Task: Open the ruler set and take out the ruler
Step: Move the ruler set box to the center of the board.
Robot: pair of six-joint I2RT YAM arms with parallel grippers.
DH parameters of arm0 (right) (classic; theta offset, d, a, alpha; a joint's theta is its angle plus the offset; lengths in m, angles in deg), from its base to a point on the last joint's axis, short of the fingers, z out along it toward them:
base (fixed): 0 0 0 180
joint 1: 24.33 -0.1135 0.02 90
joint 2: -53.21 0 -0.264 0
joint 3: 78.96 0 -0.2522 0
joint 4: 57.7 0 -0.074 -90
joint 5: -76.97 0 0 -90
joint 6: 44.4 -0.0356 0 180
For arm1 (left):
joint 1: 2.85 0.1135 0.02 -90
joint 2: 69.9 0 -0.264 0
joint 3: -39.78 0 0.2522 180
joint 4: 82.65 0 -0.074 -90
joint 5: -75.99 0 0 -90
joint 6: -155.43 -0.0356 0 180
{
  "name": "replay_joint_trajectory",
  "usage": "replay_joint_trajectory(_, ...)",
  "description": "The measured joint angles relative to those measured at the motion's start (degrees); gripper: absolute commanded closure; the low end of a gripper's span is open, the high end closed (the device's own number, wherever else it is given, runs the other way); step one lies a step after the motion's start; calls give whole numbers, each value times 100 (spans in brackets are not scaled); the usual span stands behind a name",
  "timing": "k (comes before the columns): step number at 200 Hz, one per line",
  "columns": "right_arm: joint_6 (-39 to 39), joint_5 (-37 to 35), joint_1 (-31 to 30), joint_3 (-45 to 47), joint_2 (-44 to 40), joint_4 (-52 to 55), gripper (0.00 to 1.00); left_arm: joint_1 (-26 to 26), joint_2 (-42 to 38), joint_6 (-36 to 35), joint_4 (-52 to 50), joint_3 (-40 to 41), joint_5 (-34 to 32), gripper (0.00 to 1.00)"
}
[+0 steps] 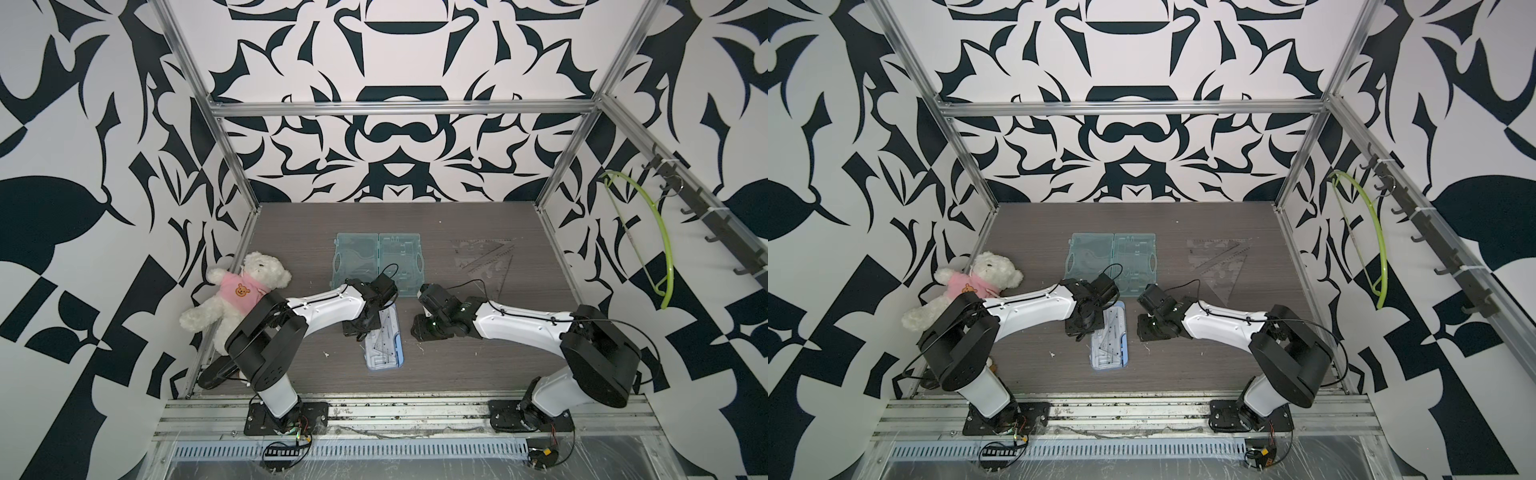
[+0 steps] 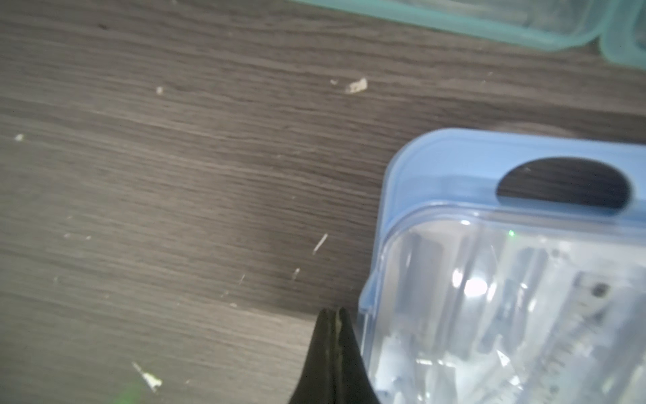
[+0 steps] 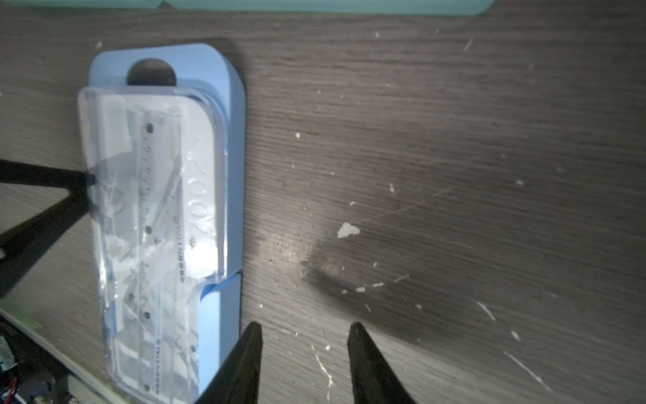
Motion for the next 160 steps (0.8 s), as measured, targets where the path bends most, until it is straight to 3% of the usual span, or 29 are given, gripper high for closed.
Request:
replay_joint_trajectory(88,-149,-192,-85,-256,4,343,65,0,-63,-160,367,50,240,97)
replay_joint_trajectory(132,-238,-398,-245,-487,2,688,76,68,-855,-273,413,236,321,100)
replay_joint_trajectory(160,-345,-597,-487,-721,2,949,82,391,-1600,-553,435,369,601,100)
